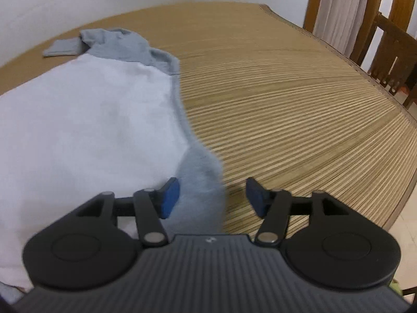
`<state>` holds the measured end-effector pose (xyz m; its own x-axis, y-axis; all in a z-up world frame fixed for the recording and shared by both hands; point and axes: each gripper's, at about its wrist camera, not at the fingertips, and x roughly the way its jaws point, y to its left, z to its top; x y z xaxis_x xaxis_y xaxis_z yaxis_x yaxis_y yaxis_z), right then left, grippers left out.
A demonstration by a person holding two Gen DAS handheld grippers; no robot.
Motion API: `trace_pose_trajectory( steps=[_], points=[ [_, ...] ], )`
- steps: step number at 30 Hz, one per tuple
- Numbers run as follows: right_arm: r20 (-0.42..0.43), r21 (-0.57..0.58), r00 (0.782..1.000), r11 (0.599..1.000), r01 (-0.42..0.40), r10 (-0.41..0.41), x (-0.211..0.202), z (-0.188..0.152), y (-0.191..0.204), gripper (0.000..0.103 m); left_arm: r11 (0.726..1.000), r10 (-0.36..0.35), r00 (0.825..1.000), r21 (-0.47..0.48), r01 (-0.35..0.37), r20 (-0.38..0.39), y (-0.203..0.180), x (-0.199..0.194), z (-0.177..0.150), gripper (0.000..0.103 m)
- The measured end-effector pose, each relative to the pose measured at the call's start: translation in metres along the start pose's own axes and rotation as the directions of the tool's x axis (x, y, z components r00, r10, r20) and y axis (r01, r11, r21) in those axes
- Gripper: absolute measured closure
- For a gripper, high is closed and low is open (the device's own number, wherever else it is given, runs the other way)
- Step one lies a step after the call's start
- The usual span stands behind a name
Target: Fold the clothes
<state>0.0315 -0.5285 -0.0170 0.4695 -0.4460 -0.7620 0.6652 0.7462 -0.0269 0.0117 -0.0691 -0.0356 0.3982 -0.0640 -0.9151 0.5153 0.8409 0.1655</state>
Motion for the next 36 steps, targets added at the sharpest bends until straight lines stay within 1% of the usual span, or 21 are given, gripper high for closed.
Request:
trace_pose_trajectory(
  steps=[2,3,4,5,6,9,11,13,16,17,18,20,21,23,24,27,29,32,34,36],
  points=[
    [0.086,-0.058,0.995,0.998,-0.039,0.044,-0.005,0.02,-0.007,0.045,0.999,0.041,0.999,-0.037,-0.04,0.023,0.007,0.0,0.014,0.014],
    [0.119,-0.103,0.989,0.992,-0.071,0.083,-0.004,0.034,-0.006,0.045,0.997,0.065,0.997,-0.053,-0.063,0.037,0.011,0.0,0.023,0.014],
    [0.136,-0.15,0.981,0.981,-0.121,0.141,0.003,0.051,-0.005,0.045,0.994,0.09,0.995,-0.07,-0.086,0.051,0.014,0.0,0.032,0.014],
    [0.142,-0.179,0.969,0.968,-0.177,0.204,0.011,0.067,-0.002,0.045,0.99,0.112,0.992,-0.087,-0.107,0.065,0.018,0.001,0.042,0.014],
    [0.14,-0.194,0.952,0.951,-0.242,0.271,0.023,0.085,0.003,0.045,0.987,0.13,0.988,-0.104,-0.122,0.08,0.022,0.004,0.054,0.014],
    [0.115,-0.187,0.909,0.907,-0.377,0.401,0.066,0.13,0.025,0.045,0.977,0.167,0.98,-0.15,-0.15,0.107,0.034,0.016,0.089,0.014],
    [0.102,-0.178,0.89,0.889,-0.423,0.444,0.099,0.157,0.048,0.045,0.971,0.188,0.975,-0.173,-0.167,0.118,0.041,0.029,0.111,0.014],
    [0.091,-0.178,0.879,0.876,-0.447,0.467,0.126,0.175,0.07,0.045,0.964,0.204,0.972,-0.195,-0.18,0.113,0.052,0.045,0.128,0.014],
    [0.066,-0.184,0.871,0.864,-0.468,0.486,0.156,0.193,0.1,0.045,0.957,0.21,0.974,-0.22,-0.187,0.085,0.072,0.072,0.143,0.014],
    [0.06,-0.192,0.873,0.864,-0.465,0.484,0.161,0.196,0.111,0.045,0.954,0.216,0.973,-0.232,-0.192,0.079,0.078,0.079,0.146,0.014],
    [0.051,-0.209,0.88,0.867,-0.453,0.472,0.166,0.199,0.121,0.045,0.949,0.222,0.971,-0.249,-0.195,0.085,0.086,0.085,0.148,0.007],
    [0.037,-0.265,0.915,0.887,-0.378,0.401,0.183,0.204,0.136,0.046,0.939,0.222,0.971,-0.287,-0.187,0.093,0.1,0.093,0.15,0.006],
    [0.048,-0.263,0.925,0.898,-0.352,0.376,0.187,0.208,0.136,0.046,0.934,0.214,0.972,-0.31,-0.176,0.095,0.107,0.096,0.15,0.006],
    [0.072,-0.254,0.942,0.919,-0.301,0.328,0.195,0.217,0.135,0.046,0.92,0.227,0.969,-0.348,-0.182,0.093,0.121,0.103,0.151,0.004],
    [0.084,-0.249,0.949,0.929,-0.275,0.303,0.199,0.222,0.135,0.045,0.915,0.226,0.97,-0.363,-0.178,0.094,0.128,0.105,0.152,0.0],
    [0.087,-0.212,0.961,0.948,-0.239,0.262,0.211,0.238,0.132,0.043,0.912,0.171,0.979,-0.394,-0.115,0.11,0.145,0.111,0.148,0.0],
    [0.084,-0.199,0.966,0.954,-0.222,0.243,0.216,0.245,0.131,0.041,0.915,0.16,0.979,-0.392,-0.099,0.127,0.146,0.111,0.145,0.0],
    [0.071,-0.188,0.973,0.961,-0.205,0.222,0.215,0.247,0.131,0.04,0.912,0.138,0.983,-0.402,-0.079,0.122,0.147,0.11,0.143,0.001],
    [0.087,-0.147,0.979,0.974,-0.172,0.186,0.2,0.242,0.122,0.04,0.912,0.126,0.986,-0.405,-0.071,0.112,0.148,0.103,0.138,0.008],
    [0.121,-0.125,0.978,0.98,-0.156,0.171,0.174,0.232,0.107,0.04,0.916,0.126,0.986,-0.394,-0.071,0.114,0.148,0.092,0.131,0.01]
  ],
)
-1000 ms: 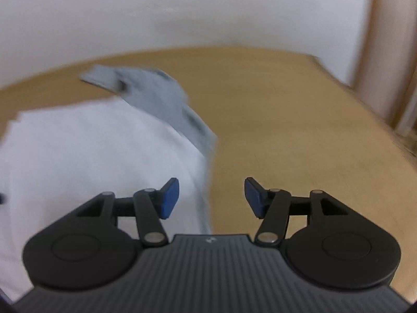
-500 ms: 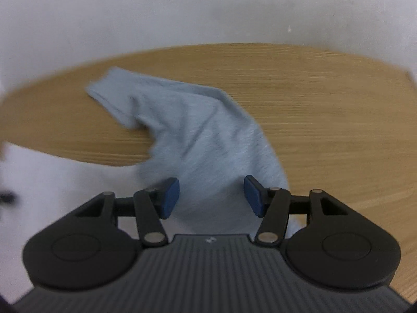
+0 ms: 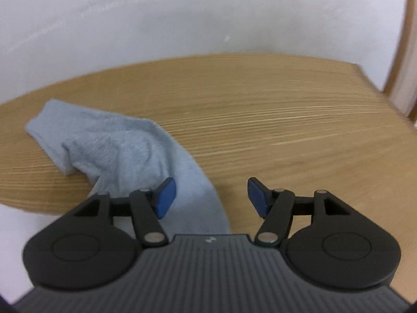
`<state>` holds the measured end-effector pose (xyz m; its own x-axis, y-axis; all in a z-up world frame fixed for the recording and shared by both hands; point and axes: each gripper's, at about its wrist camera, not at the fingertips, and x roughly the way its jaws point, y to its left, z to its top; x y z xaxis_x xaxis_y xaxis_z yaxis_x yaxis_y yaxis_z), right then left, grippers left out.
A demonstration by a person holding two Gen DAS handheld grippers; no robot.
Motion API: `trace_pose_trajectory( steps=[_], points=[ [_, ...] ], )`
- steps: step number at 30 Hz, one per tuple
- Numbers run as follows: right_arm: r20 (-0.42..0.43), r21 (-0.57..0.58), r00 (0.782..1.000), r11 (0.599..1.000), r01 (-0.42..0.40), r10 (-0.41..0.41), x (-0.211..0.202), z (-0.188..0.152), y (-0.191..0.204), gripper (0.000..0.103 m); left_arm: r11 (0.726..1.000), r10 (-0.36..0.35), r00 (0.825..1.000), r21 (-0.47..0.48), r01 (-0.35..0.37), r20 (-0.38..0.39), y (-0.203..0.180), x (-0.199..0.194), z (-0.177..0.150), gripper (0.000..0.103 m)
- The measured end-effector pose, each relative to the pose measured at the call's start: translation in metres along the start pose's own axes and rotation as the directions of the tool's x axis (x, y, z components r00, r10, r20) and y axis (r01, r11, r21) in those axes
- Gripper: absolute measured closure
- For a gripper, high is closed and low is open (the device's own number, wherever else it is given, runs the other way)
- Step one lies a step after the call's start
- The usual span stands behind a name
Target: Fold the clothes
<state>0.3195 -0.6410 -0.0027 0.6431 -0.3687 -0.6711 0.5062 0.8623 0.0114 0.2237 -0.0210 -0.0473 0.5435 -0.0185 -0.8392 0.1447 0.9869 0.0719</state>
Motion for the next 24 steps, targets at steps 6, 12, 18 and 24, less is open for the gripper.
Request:
trace_pose_trajectory(
  steps=[6,12,18,24],
  points=[
    [-0.017,0.021,0.999,0.999,0.029,-0.028,-0.099,-0.066,-0.034,0.039,0.998,-0.047,0.998,0.048,0.046,0.035,0.006,-0.044,-0.033,0.01],
    [-0.087,0.161,0.995,0.986,0.052,-0.038,-0.186,-0.145,-0.071,0.039,0.988,-0.067,0.997,0.138,0.063,0.023,-0.006,-0.089,-0.083,0.01],
    [-0.114,0.291,0.991,0.956,-0.04,0.076,-0.241,-0.206,-0.098,0.039,0.991,-0.016,1.0,0.136,0.013,0.025,-0.017,-0.135,-0.153,0.01],
    [-0.098,0.296,0.978,0.944,-0.147,0.183,-0.28,-0.26,-0.116,0.039,0.991,0.079,0.997,0.104,-0.079,0.002,-0.018,-0.18,-0.224,0.01]
  ],
)
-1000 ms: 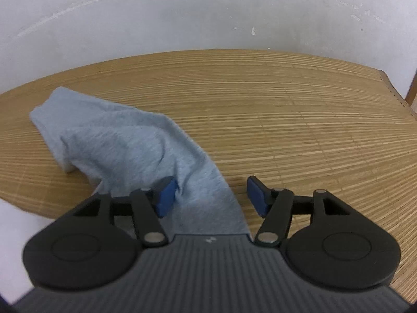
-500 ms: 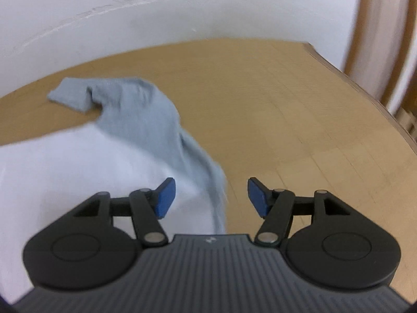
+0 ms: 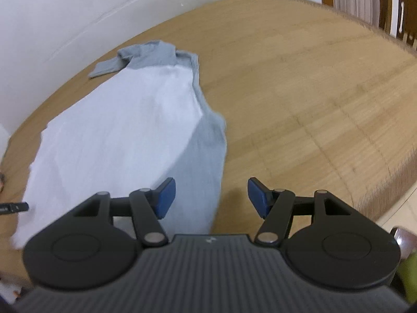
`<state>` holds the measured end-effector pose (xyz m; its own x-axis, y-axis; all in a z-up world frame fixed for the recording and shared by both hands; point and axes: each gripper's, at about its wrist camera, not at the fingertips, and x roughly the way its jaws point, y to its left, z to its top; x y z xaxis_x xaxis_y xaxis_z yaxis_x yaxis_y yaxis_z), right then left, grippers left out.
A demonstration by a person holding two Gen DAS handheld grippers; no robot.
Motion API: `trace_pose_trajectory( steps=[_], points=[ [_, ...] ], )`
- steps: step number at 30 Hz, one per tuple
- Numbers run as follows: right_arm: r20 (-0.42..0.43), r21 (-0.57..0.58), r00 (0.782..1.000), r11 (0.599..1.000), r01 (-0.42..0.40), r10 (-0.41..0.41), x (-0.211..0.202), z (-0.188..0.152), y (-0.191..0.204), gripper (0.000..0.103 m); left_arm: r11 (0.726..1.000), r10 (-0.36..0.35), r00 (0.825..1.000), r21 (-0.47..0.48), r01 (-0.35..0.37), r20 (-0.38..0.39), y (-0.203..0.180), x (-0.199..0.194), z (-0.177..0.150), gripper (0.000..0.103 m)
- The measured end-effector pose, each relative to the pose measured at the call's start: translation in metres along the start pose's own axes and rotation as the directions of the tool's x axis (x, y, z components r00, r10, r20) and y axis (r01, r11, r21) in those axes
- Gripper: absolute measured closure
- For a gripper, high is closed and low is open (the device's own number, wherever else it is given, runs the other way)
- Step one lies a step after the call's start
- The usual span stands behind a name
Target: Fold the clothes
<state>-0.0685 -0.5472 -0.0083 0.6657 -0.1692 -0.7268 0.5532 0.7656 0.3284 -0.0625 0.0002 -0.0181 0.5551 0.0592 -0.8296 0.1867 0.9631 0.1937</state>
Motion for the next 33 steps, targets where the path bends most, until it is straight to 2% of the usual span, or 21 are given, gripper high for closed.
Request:
trace_pose_trajectory(
  steps=[2,6,11,14,20,30,33],
  points=[
    [-0.009,0.014,0.999,0.999,-0.05,0.05,-0.009,-0.016,-0.007,0.039,0.998,0.054,0.999,0.027,-0.054,0.003,0.0,-0.014,-0.021,0.01],
    [-0.04,0.024,0.99,0.991,-0.134,0.135,-0.015,-0.034,-0.007,0.039,0.992,0.11,0.994,0.057,-0.11,0.004,0.007,-0.036,-0.054,0.009],
    [-0.078,0.039,0.973,0.976,-0.214,0.216,-0.019,-0.044,-0.002,0.039,0.989,0.145,0.989,-0.002,-0.145,-0.026,0.026,-0.034,-0.072,0.009],
    [-0.105,0.027,0.963,0.969,-0.247,0.248,-0.022,-0.05,0.006,0.039,0.992,0.119,0.993,-0.026,-0.12,-0.016,0.041,-0.032,-0.078,0.01],
    [-0.127,0.037,0.963,0.972,-0.233,0.236,-0.018,-0.059,0.017,0.037,0.998,0.063,0.998,0.027,-0.064,0.02,0.051,-0.019,-0.082,0.012],
    [-0.1,-0.013,0.985,0.99,-0.143,0.141,-0.024,-0.066,0.039,0.038,0.996,-0.077,0.996,0.057,0.074,0.055,0.052,-0.002,-0.077,0.015],
    [-0.097,-0.007,0.988,0.992,-0.122,0.121,-0.021,-0.066,0.042,0.038,0.993,-0.092,0.994,0.083,0.087,0.059,0.049,-0.002,-0.075,0.014]
  ],
)
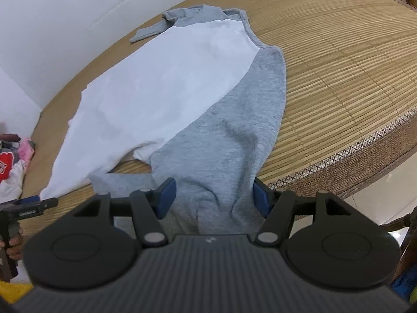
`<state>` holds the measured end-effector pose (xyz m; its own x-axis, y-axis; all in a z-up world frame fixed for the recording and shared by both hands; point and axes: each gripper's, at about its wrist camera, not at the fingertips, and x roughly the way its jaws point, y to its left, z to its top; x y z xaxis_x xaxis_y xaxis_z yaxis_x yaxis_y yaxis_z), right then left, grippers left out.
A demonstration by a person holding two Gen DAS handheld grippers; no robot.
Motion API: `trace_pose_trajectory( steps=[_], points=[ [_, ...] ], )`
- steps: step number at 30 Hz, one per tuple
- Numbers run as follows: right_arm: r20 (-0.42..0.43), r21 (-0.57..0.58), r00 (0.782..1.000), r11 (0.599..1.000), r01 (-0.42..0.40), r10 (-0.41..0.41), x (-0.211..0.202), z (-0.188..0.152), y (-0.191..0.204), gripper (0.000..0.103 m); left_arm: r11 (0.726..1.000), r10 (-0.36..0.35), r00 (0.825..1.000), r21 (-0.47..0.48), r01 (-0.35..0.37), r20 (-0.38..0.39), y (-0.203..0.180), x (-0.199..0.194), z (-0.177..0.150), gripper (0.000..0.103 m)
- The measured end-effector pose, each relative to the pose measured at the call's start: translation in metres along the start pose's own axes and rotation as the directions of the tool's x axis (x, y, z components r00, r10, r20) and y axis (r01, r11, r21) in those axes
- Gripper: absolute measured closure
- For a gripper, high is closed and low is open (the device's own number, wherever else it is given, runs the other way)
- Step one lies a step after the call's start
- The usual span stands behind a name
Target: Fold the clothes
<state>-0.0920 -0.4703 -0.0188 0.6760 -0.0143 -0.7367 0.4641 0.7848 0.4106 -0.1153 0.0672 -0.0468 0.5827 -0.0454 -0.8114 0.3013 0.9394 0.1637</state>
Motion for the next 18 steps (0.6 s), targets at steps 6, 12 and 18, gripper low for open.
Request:
trace_pose_trajectory(
  steps=[6,12,18],
  points=[
    [-0.019,0.061,0.999,0.997,0.038,-0.037,0.0064,-0.0005,-0.0015,0.038,1.0,-0.021,1.0,-0.013,0.021,-0.019,0.0043,0.0049,0.0026,0.008],
    [-0.03,0.11,0.999,0.993,0.032,-0.029,0.0075,0.0026,-0.0047,0.037,1.0,-0.027,1.0,-0.011,0.027,-0.002,0.0081,0.008,-0.0006,0.0],
    [-0.043,0.089,0.999,0.995,0.036,-0.032,0.0085,0.0032,0.0006,0.033,0.998,-0.058,0.998,0.004,0.058,-0.011,0.0032,0.0056,0.0013,0.007]
  ],
)
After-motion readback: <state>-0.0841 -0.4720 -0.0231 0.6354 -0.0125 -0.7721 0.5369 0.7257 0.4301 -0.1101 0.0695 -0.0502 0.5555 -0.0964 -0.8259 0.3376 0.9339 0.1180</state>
